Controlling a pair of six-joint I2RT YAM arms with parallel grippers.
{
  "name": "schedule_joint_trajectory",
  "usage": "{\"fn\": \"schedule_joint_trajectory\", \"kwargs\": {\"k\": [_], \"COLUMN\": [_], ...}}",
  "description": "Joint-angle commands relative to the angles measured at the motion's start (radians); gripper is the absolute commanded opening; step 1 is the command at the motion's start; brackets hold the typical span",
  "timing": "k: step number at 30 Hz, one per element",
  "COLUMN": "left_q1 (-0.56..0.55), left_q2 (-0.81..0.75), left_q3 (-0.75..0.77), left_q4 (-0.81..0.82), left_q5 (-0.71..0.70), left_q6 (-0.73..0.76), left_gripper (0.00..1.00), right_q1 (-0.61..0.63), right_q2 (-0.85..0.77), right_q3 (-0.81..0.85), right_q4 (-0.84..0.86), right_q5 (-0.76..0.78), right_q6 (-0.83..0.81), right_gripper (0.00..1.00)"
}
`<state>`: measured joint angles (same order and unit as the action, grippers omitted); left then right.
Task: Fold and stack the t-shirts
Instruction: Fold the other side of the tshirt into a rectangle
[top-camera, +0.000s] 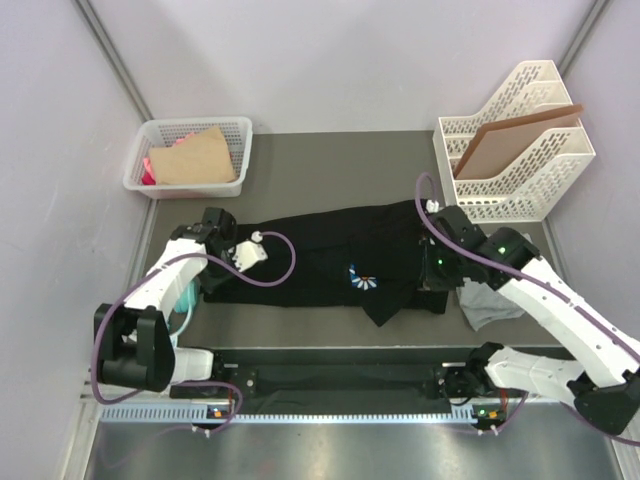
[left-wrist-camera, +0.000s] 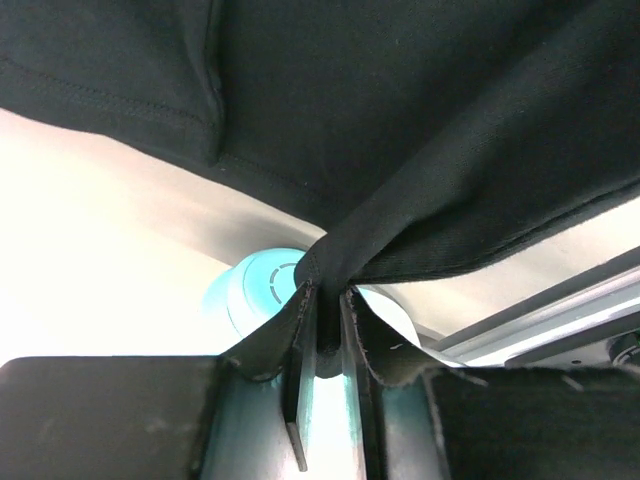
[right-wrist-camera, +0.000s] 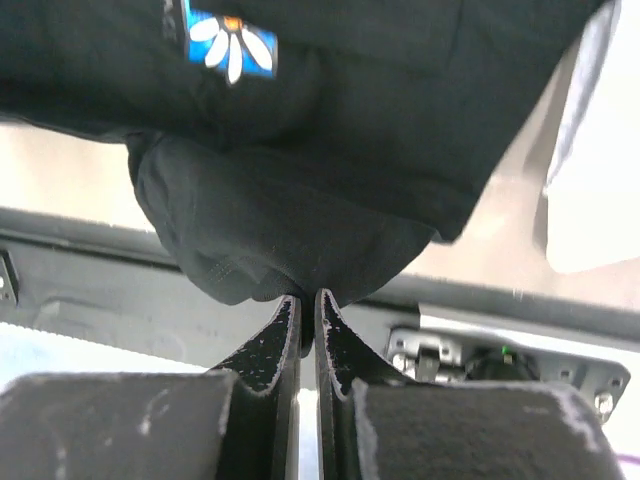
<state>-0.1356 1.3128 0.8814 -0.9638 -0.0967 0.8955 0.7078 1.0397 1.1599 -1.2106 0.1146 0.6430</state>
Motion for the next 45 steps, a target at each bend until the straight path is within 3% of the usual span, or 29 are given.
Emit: {"fn": "schedule_joint_trajectory", "kwargs": {"k": [1,10,26,38,42,43,45], "left_q1": [0.01,0.01,0.067,0.088,0.088,0.088,0.091], "left_q2": [0.025,0.077,0.143,0.258,0.298,0.298,0.283], "left_q3": [0.027,0.021,-0.05,0.034,0.108,0.146,0.172], "left_q4": [0.031,0.066,0.191,0.244,0.232,0.22,0.186], "left_q5": [-0.009,-0.003,-0.093,-0.12,-0.118,-0.101,-0.074], "left_q6": [0.026,0.01,0.065,0.048,-0.021,-0.033,-0.067], "left_gripper": [0.21,0.21,0.22,0.23,0.34,0.41,0.43], "right_q1": [-0.054,-0.154,-0.274,-0.315,-0.335,-0.338,-0.338], "right_q2": [0.062,0.252,0.5,0.654,0.672,0.678,0.694], "right_q3": [0.044,0.109,0.31,0.374,0.373,0.376,0.385], "right_q4": [0.167,0.312,0.325,0.37,0.388,0.39,0.396], "right_q5": [-0.047,-0.101,-0.087,-0.076,-0.081,-0.084,-0.093], "right_q6": [-0.095,-0.172,-0.279,-0.281,-0.273,-0.272,-0.272], "right_gripper": [0.0,0.0,0.0,0.0,0.0,0.0,0.0]}}
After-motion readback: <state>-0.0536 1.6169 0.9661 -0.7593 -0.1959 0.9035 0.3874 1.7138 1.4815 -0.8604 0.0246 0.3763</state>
